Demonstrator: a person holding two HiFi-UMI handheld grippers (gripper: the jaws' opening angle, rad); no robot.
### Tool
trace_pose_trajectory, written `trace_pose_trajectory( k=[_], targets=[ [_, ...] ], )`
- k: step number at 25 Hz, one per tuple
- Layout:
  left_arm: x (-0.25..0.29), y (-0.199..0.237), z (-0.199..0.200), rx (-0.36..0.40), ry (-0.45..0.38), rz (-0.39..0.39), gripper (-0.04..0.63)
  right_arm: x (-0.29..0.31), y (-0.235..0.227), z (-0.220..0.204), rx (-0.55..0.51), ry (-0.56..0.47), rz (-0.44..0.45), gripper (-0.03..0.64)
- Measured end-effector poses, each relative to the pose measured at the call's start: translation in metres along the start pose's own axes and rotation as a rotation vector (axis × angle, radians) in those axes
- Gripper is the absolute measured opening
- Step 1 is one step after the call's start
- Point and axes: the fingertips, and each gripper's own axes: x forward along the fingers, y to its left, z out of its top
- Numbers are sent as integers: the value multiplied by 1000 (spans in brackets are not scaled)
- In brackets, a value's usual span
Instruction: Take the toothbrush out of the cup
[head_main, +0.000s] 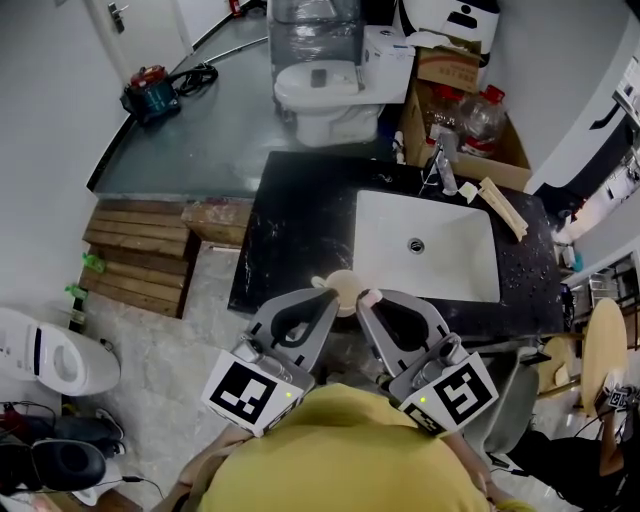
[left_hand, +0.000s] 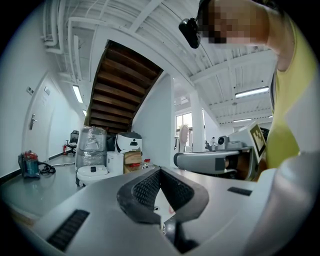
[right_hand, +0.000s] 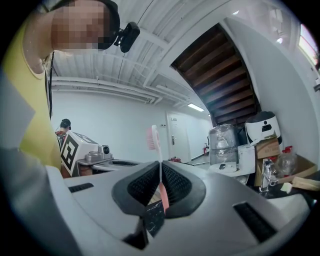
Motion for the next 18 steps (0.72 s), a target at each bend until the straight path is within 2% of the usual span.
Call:
trace_pose_trajectory(
  k=[18],
  targets=[
    [5, 1, -4, -5, 11, 1, 12, 3, -4, -2, 3, 6, 21, 31]
  ],
)
